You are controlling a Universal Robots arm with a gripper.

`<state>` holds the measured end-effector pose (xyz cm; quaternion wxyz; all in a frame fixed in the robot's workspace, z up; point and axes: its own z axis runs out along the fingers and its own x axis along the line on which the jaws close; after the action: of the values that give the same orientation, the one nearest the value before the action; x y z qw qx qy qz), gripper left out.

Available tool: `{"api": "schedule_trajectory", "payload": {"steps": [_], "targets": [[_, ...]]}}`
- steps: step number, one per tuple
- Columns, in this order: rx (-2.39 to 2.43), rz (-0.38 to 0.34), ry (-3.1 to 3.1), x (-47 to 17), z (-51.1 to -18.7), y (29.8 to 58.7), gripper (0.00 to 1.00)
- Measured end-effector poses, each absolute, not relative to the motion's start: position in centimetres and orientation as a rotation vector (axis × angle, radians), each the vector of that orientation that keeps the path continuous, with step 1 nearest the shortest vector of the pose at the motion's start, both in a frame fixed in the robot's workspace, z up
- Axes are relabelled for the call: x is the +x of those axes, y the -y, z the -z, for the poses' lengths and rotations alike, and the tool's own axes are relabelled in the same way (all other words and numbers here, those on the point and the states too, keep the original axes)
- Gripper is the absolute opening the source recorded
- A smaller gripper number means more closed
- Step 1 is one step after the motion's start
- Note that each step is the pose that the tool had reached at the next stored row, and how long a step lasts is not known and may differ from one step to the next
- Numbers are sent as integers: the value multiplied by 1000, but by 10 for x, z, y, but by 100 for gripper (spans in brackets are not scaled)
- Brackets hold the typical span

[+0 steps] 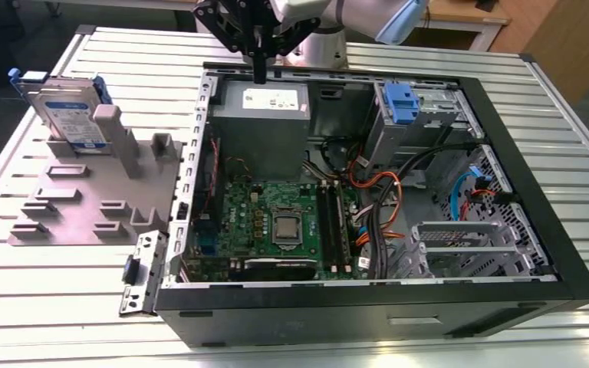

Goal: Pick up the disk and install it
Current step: 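Reach for the disk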

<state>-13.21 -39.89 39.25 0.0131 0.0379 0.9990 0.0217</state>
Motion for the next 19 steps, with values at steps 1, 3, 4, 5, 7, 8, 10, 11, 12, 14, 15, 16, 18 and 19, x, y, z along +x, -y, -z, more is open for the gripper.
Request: {"api": "schedule_trajectory", "payload": {"steps": [1, 3, 4, 5, 7, 8, 10, 11, 12, 14, 15, 16, 18, 19], "targets": [[118, -68, -3113, -132, -393, 399, 11], [118, -68, -3112, -133, -393, 399, 11], [118, -68, -3113, -133, -393, 399, 11], [118, -68, -3112, -134, -392, 399, 11], [118, -68, -3112, -135, -392, 399, 11], [118, -68, -3112, -135, -392, 399, 11], [118, -68, -3112, -137, -392, 399, 11], [118, -68, -3113, -138, -392, 398, 11], [118, -68, -3112, -140, -392, 398, 11], [118, -67, -3113, -144, -392, 398, 11], [118, -68, -3112, -145, -392, 397, 11], [118, -68, -3112, -147, -392, 397, 11], [118, -68, -3112, -148, -392, 397, 11], [118, -68, -3112, -149, -392, 397, 11]]}}
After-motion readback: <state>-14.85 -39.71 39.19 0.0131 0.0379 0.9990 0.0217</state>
